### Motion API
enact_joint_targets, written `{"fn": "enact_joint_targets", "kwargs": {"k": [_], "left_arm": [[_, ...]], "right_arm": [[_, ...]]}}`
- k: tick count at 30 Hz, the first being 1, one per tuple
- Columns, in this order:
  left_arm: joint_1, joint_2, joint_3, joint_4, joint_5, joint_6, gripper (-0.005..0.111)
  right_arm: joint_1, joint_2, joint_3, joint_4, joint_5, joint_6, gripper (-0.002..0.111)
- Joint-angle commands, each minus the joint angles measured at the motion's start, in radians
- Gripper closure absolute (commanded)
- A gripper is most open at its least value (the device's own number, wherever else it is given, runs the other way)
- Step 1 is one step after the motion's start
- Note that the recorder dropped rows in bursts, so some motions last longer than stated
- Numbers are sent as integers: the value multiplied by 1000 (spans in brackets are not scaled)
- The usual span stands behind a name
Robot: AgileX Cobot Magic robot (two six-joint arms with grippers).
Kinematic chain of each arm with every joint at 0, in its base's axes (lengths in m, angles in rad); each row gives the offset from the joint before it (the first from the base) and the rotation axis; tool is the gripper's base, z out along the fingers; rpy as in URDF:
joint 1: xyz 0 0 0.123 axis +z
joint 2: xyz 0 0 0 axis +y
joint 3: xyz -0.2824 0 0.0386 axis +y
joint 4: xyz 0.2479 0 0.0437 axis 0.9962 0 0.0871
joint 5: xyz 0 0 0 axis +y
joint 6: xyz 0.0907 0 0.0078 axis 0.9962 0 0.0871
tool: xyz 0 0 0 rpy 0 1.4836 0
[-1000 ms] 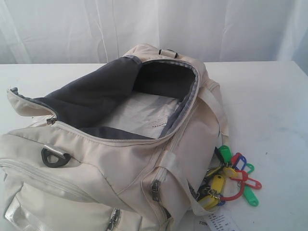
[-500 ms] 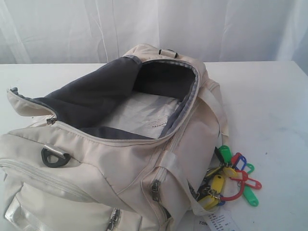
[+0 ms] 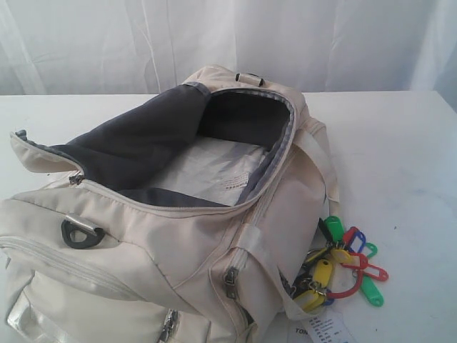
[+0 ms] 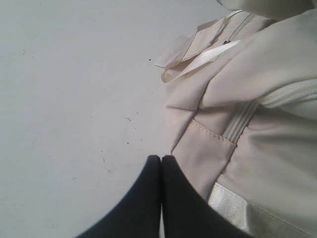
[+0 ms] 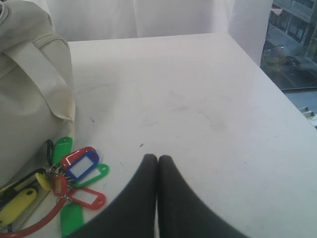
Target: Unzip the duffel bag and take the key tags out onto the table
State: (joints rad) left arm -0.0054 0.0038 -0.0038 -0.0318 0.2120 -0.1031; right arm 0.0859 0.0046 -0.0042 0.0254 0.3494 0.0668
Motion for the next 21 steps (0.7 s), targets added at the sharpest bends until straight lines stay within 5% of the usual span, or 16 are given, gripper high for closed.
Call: {"fn": "enact_joint_targets", "kwargs": {"k": [1, 21], "left_arm": [[-7, -4, 4, -11, -1, -6, 107], [-7, -4, 4, -11, -1, -6, 107]], "right_arm": [[-6, -5, 4, 5, -6, 7, 108], [-4, -5, 4, 5, -6, -73, 108]]}}
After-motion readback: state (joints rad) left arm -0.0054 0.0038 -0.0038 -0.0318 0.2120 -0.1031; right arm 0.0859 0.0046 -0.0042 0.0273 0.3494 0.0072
